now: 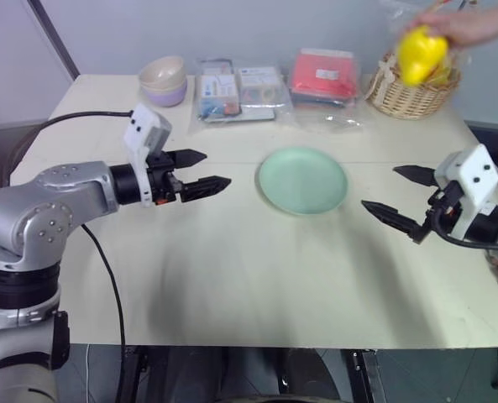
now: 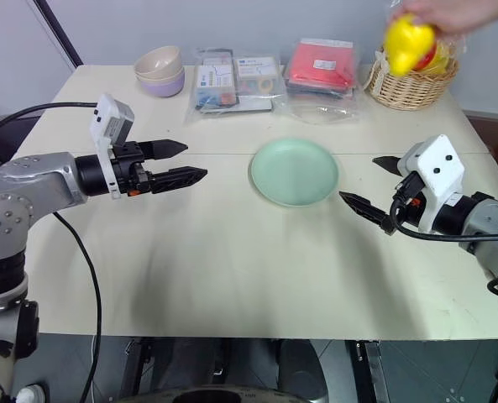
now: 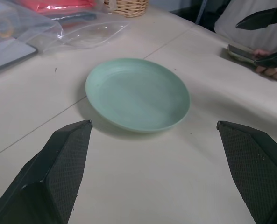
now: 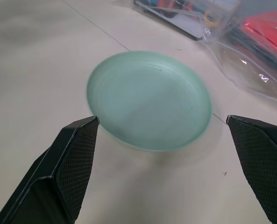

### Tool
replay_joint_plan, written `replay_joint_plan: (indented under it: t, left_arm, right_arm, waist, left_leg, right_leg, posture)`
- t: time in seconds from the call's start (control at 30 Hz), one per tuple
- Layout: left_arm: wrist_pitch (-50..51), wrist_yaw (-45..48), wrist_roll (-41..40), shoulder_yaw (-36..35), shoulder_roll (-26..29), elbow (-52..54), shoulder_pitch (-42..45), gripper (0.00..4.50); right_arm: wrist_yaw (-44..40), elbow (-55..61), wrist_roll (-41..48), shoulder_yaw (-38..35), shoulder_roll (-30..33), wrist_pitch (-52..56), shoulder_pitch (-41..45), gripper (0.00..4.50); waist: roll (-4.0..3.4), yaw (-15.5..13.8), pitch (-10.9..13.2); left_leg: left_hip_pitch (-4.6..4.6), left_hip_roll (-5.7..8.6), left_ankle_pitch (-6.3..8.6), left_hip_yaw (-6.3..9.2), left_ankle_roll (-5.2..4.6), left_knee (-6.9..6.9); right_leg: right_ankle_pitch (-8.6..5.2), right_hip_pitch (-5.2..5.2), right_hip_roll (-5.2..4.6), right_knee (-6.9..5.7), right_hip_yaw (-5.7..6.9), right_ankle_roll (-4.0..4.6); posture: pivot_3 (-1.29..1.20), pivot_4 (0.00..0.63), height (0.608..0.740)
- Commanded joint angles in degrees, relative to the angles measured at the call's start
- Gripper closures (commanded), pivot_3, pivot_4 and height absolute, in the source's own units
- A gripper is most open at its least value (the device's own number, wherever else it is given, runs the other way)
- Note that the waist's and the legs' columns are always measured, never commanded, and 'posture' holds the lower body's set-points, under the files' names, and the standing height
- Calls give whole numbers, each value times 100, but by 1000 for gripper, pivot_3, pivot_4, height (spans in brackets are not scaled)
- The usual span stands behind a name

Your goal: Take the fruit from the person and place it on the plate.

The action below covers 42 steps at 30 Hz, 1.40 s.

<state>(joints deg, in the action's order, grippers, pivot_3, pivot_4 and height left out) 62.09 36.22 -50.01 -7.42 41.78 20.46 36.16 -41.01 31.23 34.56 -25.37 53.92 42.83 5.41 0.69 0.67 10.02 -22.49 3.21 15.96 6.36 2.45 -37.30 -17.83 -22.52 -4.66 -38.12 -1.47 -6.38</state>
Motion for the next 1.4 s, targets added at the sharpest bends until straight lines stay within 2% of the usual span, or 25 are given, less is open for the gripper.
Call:
replay_joint_plan:
  t: [0.03,0.2,0.47,0.67,0.97,1.37,1.4]
  left_arm:
    - [-97,15,18,-15,-13,91,102,52]
    - [-128,-19,72,-9,-95,56,151,52]
    - [-162,-40,151,8,-186,99,164,52]
    - [-170,-89,177,-19,-210,147,139,52]
    - [-184,-157,190,-27,-256,187,144,52]
    - [-137,-315,122,-95,-262,306,93,52]
    - [-139,-321,124,-93,-263,304,94,8]
  right_arm:
    - [97,94,13,-221,-26,-142,147,0]
    - [921,-51,256,-32,-397,293,1147,0]
    - [2550,-750,1007,146,-1470,1966,3251,0]
    - [3310,-1236,1147,175,-2175,2447,4166,0]
    - [3337,-2167,604,785,-2509,1960,4933,0]
    - [3061,-2916,149,1168,-2801,1310,5444,0]
    - [3045,-2941,117,1188,-2816,1274,5474,260]
  waist:
    - [0,3,0]
    - [-1,25,0]
    - [0,15,0]
    - [0,15,0]
    - [-1,41,0]
    - [-2,50,0]
    - [-2,49,0]
  left_leg:
    - [0,0,0,0,0,0]
    - [1,-1,-7,-1,11,1]
    - [-2,-1,-16,0,28,2]
    - [-9,2,-16,0,28,6]
    - [-9,1,-16,-4,28,9]
    - [-10,1,-16,-4,28,11]
    - [-10,1,-17,-4,29,12]
  right_leg:
    - [0,0,0,0,0,0]
    - [0,-1,1,-1,0,0]
    - [0,-7,0,-2,-1,1]
    - [0,-13,-3,-1,-1,1]
    - [0,-20,0,-4,-3,1]
    - [0,-24,0,-5,-4,1]
    - [0,-24,0,-5,-4,1]
  posture:
    - [0,150,740]
    - [0,150,740]
    - [0,150,740]
    - [0,150,740]
    - [0,150,740]
    - [0,150,740]
    - [0,150,740]
